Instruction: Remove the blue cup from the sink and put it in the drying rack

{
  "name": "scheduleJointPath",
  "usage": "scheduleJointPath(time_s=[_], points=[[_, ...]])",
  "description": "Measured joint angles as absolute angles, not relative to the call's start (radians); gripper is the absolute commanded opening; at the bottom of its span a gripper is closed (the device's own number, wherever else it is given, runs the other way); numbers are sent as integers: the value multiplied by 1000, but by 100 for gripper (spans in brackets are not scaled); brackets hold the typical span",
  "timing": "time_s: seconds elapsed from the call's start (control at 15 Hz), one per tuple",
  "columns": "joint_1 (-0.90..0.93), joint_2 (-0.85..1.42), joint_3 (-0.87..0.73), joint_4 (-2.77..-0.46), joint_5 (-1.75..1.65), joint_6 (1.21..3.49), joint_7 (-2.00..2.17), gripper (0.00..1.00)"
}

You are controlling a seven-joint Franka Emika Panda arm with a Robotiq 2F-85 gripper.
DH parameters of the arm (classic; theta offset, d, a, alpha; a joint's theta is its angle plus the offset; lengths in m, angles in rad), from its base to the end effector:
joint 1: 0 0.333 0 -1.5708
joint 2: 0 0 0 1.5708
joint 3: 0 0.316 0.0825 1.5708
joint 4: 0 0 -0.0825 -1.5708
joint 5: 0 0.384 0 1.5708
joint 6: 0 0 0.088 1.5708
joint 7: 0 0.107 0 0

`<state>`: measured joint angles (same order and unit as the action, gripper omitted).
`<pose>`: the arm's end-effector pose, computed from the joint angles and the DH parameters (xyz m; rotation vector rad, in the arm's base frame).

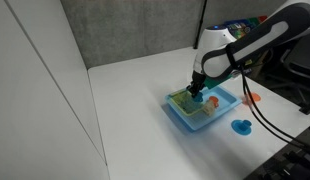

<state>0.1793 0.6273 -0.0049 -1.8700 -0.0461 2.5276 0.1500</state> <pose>0.6303 0.1117 0.1787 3.1149 0.0976 0.0541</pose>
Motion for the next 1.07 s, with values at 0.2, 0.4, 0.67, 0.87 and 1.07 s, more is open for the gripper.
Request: scheduleJointPath(time_s=[0.2,0.4,0.67,0.87,1.07], points=[[187,634,-5,-1870,-46,2534,150,3],[189,642,-5,-1870,-46,2534,150,3],[189,653,-5,-1870,-46,2534,150,31],[189,655,-5,-1870,-46,2534,150,51],[189,655,-5,-1869,-46,2534,150,75]])
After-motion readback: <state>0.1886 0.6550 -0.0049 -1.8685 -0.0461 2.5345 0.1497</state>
